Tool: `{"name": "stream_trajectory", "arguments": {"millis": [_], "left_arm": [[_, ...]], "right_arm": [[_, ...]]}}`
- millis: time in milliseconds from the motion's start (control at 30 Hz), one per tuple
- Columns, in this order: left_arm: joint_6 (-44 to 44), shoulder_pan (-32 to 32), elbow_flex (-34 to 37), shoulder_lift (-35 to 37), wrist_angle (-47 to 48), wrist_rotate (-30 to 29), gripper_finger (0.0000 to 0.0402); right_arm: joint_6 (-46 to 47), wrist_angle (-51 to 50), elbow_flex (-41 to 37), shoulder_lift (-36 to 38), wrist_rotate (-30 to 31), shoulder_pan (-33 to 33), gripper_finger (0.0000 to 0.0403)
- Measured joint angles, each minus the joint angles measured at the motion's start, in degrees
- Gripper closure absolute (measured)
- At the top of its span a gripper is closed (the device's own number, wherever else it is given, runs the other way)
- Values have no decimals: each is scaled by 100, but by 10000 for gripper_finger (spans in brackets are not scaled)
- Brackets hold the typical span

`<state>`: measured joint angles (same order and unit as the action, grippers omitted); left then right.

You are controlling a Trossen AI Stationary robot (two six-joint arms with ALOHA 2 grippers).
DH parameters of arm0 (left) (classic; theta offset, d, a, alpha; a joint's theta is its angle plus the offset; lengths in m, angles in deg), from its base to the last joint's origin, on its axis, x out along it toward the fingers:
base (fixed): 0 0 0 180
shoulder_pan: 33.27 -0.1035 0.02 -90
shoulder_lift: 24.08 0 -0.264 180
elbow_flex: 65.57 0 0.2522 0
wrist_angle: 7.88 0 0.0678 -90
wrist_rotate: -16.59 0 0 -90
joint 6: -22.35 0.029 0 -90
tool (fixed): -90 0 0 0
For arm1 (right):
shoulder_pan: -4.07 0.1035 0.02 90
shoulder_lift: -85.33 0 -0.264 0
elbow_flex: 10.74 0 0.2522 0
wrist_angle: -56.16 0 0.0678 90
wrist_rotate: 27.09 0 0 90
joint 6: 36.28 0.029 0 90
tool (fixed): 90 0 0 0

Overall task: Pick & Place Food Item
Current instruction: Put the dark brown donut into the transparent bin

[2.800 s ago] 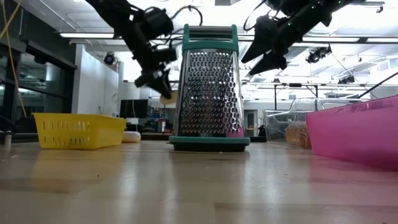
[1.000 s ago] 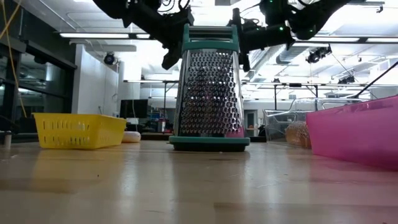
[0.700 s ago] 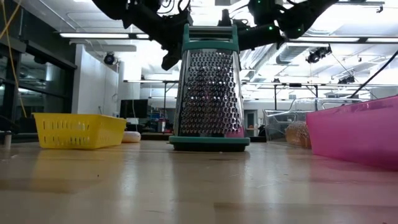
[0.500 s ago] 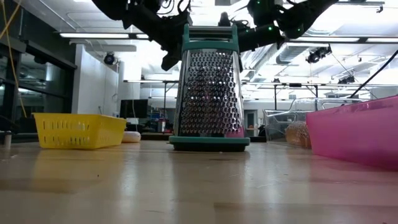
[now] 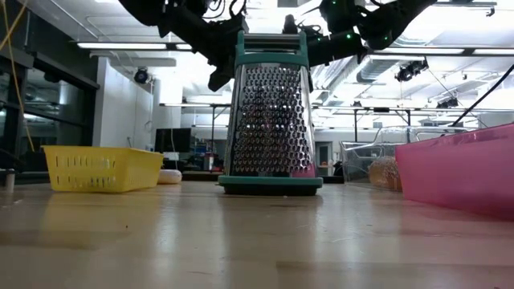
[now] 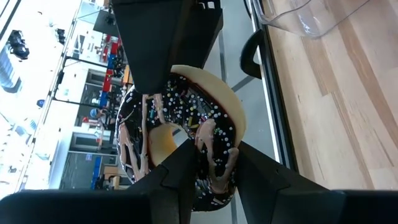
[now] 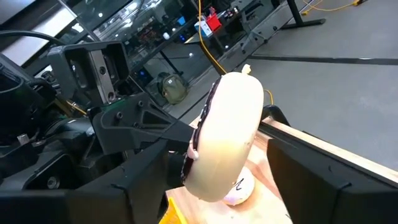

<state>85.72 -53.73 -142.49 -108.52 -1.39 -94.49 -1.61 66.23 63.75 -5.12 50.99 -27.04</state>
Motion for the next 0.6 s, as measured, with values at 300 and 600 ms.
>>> {"name": "stream_trajectory", "arguments": {"millis": [300, 600], "left_arm": [[-29, 2, 0, 0, -2, 0, 306], [-40, 2, 0, 0, -2, 2, 306]], "right_arm": [[0, 0, 2, 0, -17, 0, 195], [1, 0, 2, 0, -20, 0, 241]]}}
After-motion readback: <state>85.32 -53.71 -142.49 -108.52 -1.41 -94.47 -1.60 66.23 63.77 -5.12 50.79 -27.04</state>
